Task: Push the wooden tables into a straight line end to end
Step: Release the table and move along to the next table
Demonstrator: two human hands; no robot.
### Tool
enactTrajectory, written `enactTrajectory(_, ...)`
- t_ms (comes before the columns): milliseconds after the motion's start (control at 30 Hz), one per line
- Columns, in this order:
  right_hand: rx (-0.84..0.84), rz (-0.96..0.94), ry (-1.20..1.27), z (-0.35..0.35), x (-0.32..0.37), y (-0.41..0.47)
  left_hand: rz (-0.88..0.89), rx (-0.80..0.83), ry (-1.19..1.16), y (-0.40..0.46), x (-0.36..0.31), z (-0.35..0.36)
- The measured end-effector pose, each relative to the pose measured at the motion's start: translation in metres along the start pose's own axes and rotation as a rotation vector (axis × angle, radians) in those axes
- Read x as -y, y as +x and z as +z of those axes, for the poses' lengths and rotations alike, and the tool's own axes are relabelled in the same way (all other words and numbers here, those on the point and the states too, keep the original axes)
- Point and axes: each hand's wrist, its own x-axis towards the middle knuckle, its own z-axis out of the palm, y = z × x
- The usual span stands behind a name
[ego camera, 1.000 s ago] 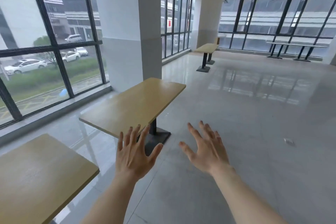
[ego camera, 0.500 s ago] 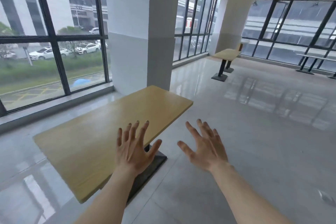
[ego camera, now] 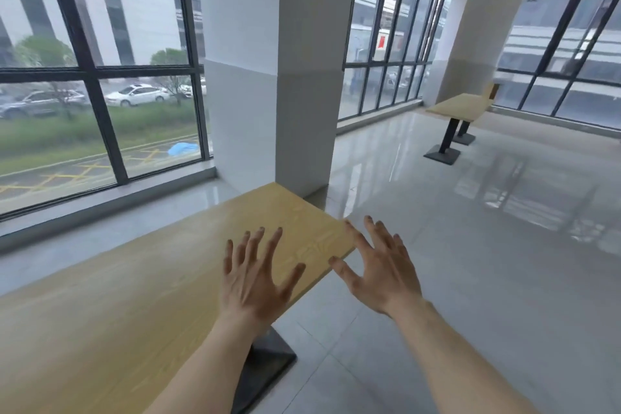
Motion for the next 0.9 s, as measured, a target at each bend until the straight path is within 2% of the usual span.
enactTrajectory(233,0.066,-0.071,0.07,0.003,-0.124,0.184,-0.133,-0.029,0.078,0.153,-0.055,0.09)
enactTrajectory(467,0.133,-0.213,0.098,0.03,-0.188,0.35,-0.263,-0.033,0.105,0.284,-0.077,0.172)
enactTrajectory(700,0.22,-0.348,0.058,0.097,-0.216,0.533,-0.462,-0.076,0.062,0.412,-0.041,0.266)
enactTrajectory(900,0.305,-0.565,0.074,0.131,-0.185,0.666,-0.68,-0.085,0.087,0.485,-0.009,0.298)
